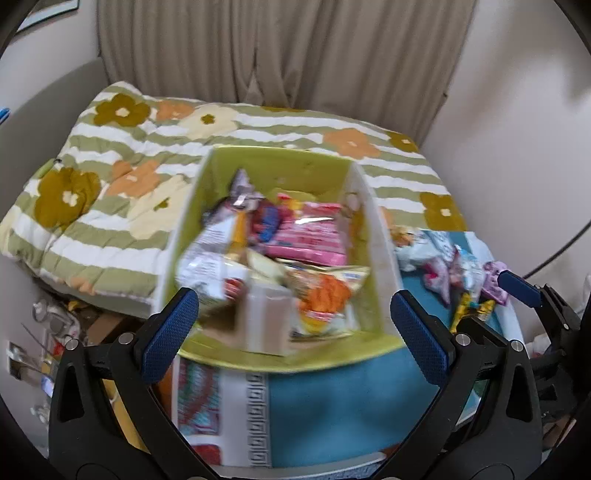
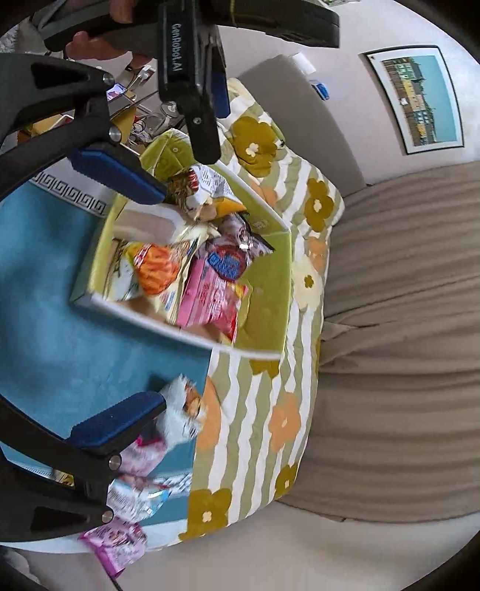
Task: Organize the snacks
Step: 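Move both tools over the remaining snacks on the teal cloth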
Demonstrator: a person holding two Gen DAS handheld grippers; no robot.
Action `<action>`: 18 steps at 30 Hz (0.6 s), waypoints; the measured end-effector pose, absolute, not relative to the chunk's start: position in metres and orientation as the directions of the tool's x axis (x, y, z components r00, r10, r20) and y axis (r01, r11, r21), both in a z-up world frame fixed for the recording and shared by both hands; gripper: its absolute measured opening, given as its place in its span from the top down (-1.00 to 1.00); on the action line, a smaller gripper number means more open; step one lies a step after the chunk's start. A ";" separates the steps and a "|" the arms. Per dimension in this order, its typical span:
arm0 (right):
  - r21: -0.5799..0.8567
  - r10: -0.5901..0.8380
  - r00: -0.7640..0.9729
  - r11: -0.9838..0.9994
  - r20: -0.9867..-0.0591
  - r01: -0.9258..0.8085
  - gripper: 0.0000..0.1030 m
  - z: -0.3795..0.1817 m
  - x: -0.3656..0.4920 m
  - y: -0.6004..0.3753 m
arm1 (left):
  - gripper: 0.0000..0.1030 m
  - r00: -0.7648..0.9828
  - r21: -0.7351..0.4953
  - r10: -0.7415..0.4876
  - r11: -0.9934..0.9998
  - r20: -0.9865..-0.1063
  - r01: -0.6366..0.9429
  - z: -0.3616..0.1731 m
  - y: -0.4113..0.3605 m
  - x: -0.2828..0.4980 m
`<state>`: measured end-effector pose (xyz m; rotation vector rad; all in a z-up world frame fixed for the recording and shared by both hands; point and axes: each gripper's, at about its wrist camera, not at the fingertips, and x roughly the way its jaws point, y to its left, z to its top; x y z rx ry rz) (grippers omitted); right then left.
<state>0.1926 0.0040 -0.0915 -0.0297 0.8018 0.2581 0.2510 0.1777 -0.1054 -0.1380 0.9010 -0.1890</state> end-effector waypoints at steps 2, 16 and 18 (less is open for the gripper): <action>0.076 0.208 0.672 0.972 -0.711 -0.221 -0.96 -0.088 0.182 -0.014 | -1.00 0.608 -0.205 -0.235 0.971 -0.758 0.120 -0.102 0.158 0.241; 0.052 0.067 0.691 0.998 -0.720 -0.043 -0.96 -0.079 0.110 -0.155 | -1.00 0.553 -0.192 -0.347 0.928 -0.757 0.320 -0.107 -0.006 0.196; 0.044 0.039 0.686 0.999 -0.727 -0.011 -0.96 -0.081 0.101 -0.176 | -1.00 0.546 -0.186 -0.358 0.920 -0.757 0.345 -0.109 -0.023 0.192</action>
